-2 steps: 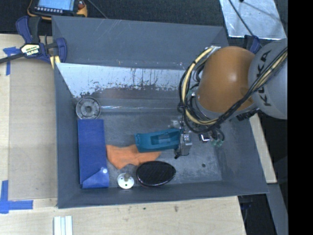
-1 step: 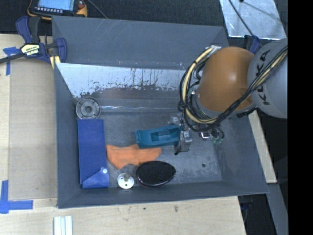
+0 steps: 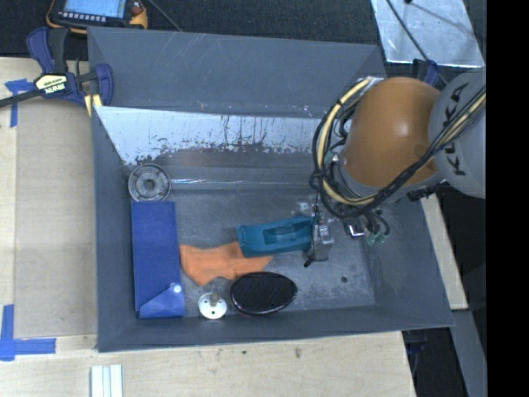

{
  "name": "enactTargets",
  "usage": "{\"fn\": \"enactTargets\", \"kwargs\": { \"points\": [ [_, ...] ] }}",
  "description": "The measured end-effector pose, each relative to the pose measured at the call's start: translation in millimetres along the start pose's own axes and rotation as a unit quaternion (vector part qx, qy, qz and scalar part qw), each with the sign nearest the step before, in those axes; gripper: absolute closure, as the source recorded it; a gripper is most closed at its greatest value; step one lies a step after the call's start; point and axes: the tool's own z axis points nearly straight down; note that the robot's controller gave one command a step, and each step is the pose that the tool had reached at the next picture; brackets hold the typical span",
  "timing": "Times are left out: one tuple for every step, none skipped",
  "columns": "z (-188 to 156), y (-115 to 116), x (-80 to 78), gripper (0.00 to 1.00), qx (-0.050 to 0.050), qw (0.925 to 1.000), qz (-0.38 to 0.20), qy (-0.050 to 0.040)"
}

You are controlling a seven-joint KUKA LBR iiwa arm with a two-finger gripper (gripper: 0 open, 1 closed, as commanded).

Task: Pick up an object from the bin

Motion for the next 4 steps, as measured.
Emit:
{"fn": "enactTargets", "kwargs": {
  "points": [
    [7.4,2.6,-6.0,1.0,0.003,0.9998,-0.008,-0.0172],
    [4.6,-13.2,-1.5,1.0,-0.001,0.9999,-0.015,-0.0006],
    [9.9,-38.0,-26.1,1.0,0.003,0.9996,-0.021,-0.018],
    [8.0,-25.7,-3.0,1.0,0.0,0.9999,-0.017,0.0]
  ]
}}
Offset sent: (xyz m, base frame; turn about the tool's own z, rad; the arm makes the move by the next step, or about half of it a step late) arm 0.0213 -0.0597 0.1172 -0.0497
